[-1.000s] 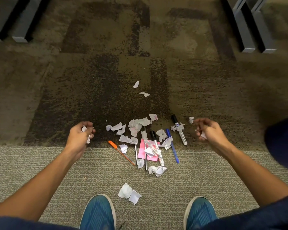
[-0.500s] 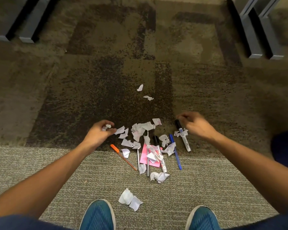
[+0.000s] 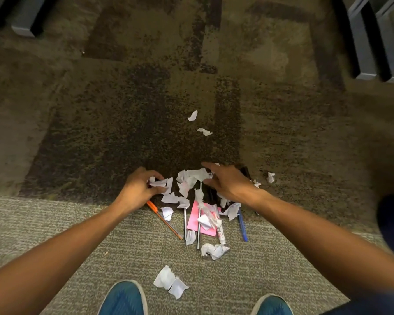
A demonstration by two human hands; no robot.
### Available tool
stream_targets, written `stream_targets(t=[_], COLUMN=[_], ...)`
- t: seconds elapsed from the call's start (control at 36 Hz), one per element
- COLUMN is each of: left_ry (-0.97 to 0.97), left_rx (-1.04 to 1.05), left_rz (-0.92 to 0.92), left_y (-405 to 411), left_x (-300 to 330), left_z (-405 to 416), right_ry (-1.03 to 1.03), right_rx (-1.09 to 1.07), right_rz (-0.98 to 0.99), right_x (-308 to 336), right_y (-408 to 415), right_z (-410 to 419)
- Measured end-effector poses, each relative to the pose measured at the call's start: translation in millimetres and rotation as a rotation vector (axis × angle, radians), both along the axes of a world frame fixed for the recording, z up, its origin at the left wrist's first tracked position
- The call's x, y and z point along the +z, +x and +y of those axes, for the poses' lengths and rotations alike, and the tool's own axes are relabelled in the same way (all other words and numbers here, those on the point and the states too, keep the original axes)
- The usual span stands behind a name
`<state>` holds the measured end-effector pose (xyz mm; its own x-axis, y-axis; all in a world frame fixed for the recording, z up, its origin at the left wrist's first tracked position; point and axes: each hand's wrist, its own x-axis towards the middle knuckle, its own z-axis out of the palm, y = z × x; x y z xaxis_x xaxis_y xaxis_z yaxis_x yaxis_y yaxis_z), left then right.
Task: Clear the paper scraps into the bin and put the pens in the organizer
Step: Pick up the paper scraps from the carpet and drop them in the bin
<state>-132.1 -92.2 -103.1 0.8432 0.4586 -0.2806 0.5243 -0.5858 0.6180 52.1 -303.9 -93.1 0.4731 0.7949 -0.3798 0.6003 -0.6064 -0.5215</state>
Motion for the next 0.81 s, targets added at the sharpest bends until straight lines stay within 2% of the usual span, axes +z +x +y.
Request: stream_targets(t=[0.14,0.22,0.36,0.58,0.81], left_ry=[-0.006,-0.040,-0.274,-0.585,-0.635], left_rx=[0.044,0.148,0.413,0.621,0.650], left_rz=[0.006,0.020,-0.088,-0.231,-0.282], left_y=[-6,-7,-11,-12,-7], left_x=[-2,-1,6,23,34], left_z=[0,-2,-1,-6,-13], right_ry=[-0.088,-0.050,0.044,0.228,0.424], right_rx=[0.094,0.057,-0.090,-0.358,-0.586], right_rz=[-0.154,-0.151,0.050,0.196,0.464], right_x=[-5,-2,14,32,34], right_y=[-4,-5,-3,0,3], right_z=[4,2,-11,-42,-63])
